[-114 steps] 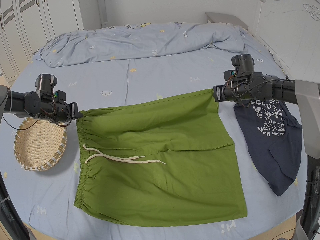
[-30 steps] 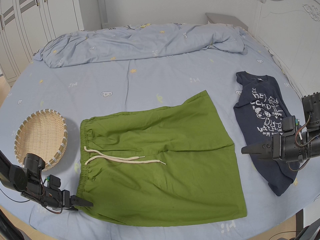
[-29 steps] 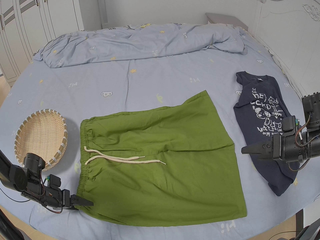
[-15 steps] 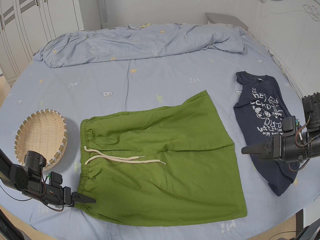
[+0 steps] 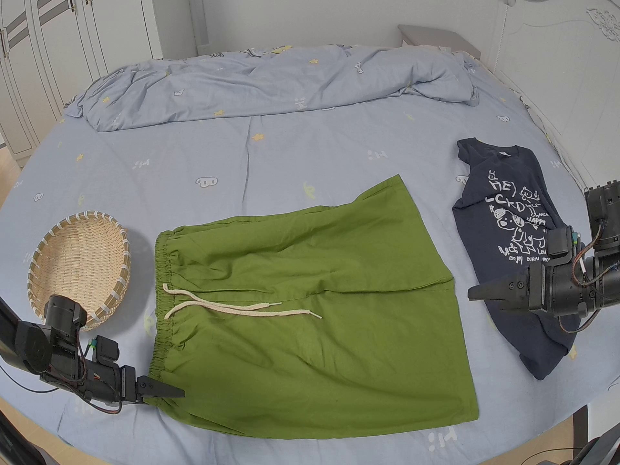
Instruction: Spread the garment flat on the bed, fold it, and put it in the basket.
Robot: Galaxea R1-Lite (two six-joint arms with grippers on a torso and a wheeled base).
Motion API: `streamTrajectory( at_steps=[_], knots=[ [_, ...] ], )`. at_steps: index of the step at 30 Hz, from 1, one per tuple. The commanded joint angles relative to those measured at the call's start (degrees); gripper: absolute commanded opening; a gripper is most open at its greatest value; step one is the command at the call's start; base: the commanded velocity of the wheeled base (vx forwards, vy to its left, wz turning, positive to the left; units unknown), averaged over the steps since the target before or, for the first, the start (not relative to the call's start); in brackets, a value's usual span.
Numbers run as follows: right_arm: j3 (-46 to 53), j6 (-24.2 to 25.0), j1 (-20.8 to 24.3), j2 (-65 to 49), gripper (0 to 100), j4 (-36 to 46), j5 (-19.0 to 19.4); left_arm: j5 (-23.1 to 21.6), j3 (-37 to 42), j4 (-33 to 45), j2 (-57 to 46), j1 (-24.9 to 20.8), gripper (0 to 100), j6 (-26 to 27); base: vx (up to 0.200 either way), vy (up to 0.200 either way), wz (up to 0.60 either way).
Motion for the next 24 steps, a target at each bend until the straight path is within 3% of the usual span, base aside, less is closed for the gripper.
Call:
streamTrajectory(
  at_steps=[1, 8, 24],
  knots=[
    [0.0, 0.01, 0.09, 0.13, 100, 0.0, 0.01, 0.11, 0.45, 0.29, -1.04, 0.15, 100, -0.01, 0.0, 0.0, 0.0],
    [0.09, -0.07, 0.09, 0.22, 100, 0.0, 0.01, 0.02, 0.54, 0.65, -4.82, 0.07, 100, -0.1, 0.0, 0.0, 0.0],
    [0.18, -0.07, 0.09, 0.22, 100, 0.0, 0.01, -0.07, -0.16, 0.29, -3.23, -0.2, 100, -0.19, 0.0, 0.0, 0.0]
  ],
)
